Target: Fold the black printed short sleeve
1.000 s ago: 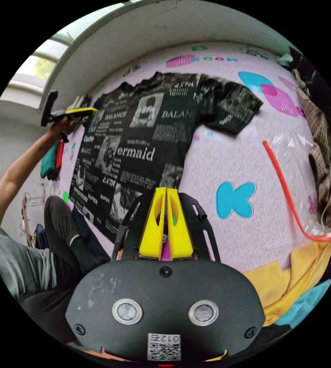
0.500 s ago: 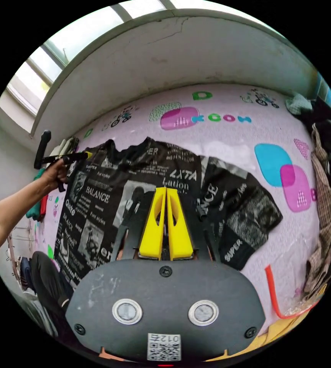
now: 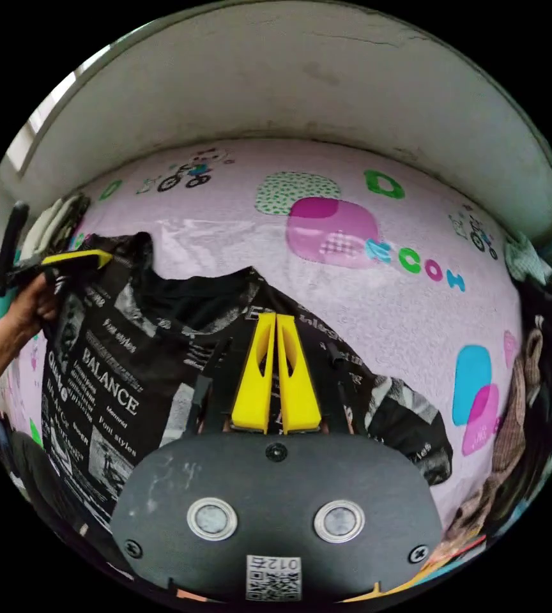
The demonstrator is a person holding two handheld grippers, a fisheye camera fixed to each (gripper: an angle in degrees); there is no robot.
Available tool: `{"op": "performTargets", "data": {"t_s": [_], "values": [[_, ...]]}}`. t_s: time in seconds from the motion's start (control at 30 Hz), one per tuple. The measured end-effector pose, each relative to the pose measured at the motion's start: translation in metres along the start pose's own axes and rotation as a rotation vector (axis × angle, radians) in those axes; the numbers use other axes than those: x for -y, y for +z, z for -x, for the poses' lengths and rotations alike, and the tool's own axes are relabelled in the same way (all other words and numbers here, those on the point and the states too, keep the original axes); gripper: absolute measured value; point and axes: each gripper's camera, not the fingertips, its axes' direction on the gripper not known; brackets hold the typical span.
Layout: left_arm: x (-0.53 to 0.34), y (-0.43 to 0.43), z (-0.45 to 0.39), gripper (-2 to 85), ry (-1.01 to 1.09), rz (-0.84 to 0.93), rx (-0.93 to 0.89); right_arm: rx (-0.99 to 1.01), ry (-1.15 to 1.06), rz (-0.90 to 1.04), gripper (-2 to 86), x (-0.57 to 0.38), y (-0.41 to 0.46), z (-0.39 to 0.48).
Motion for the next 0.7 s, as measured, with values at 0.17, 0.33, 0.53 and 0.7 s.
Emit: {"op": "performTargets", "data": {"t_s": [0.17,0.33,0.53,0.7], "values": [[-0.007,0.0,0.008,0.7,-0.056,-0.019,-0.063,0.16,0.224,-0.07,-0.9,-0.02,0.002,-0.049],[-0.019,-0.032,-0.004,0.8,-0.058,-0.109,-0.025,0.166,0.046,-0.046,-0.9,-0.063,-0.036,-0.062],[-0.107,-0.053,-0.063,0.7,0.136,-0.014,-0.161,0.205,-0.074,0.064,-0.9,-0.202,-0.072,-0.084],[-0.179,-0.035,-0.103,0.7,0.167,0.134,-0.108,0.279,0.106,-0.02,-0.8,-0.283,-0.082,-0.123]]}}
